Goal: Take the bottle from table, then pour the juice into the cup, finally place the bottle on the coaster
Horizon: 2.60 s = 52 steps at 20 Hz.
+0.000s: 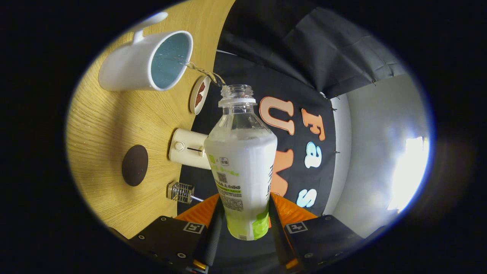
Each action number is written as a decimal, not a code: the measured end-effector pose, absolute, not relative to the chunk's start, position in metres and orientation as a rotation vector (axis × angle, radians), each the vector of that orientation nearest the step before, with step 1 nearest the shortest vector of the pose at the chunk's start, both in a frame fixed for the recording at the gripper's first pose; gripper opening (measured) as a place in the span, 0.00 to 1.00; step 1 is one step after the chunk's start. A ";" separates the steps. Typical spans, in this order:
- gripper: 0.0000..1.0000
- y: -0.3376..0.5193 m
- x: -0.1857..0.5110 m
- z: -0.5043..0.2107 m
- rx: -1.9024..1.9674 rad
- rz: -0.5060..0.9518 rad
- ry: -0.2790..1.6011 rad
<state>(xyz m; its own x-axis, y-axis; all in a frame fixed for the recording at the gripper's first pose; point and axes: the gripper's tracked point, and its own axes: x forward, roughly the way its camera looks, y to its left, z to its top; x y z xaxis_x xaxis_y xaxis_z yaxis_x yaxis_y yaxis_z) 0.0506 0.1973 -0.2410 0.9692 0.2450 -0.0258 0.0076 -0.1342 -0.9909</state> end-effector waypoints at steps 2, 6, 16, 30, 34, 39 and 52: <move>0.62 0.196 0.053 -0.239 -1.711 0.208 -0.200; 0.63 0.198 0.052 -0.239 -1.721 0.209 -0.206; 0.62 0.206 0.058 -0.236 -1.767 0.225 -0.248; 0.62 0.222 0.064 -0.222 -1.866 0.253 -0.352; 0.63 0.224 0.065 -0.215 -1.887 0.255 -0.372; 0.62 0.225 0.066 -0.211 -1.909 0.254 -0.392; 0.62 0.235 0.068 -0.196 -1.947 0.256 -0.457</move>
